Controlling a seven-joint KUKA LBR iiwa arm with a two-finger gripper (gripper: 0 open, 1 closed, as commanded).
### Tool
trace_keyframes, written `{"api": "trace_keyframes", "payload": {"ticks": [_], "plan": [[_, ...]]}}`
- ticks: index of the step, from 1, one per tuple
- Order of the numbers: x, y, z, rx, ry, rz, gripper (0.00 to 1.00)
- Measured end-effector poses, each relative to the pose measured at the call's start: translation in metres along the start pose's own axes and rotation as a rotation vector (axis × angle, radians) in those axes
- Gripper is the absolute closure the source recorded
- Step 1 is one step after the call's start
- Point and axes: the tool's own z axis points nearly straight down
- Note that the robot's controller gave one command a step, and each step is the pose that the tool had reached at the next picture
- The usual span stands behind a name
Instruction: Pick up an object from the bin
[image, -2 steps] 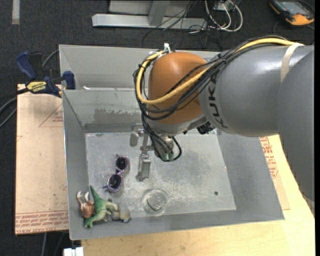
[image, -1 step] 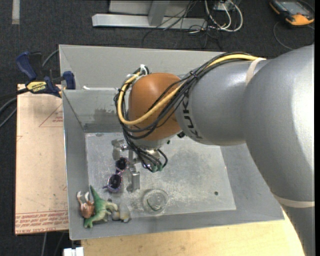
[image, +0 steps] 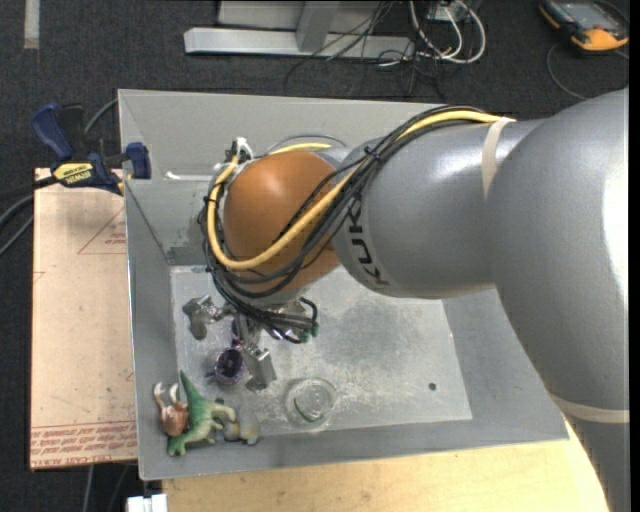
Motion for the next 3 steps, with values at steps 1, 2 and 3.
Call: {"api": "trace_keyframes", "payload": {"ticks": [1,2,3], "plan": [[-0.002,-0.024,0.031,-0.002,0.005,-0.137,0.0],[0.001,-0.01,0.06,-0.001,-0.001,-0.598,0.0],[-0.013,-0.018,0.065,-0.004,0.001,-0.643,1.0]]}}
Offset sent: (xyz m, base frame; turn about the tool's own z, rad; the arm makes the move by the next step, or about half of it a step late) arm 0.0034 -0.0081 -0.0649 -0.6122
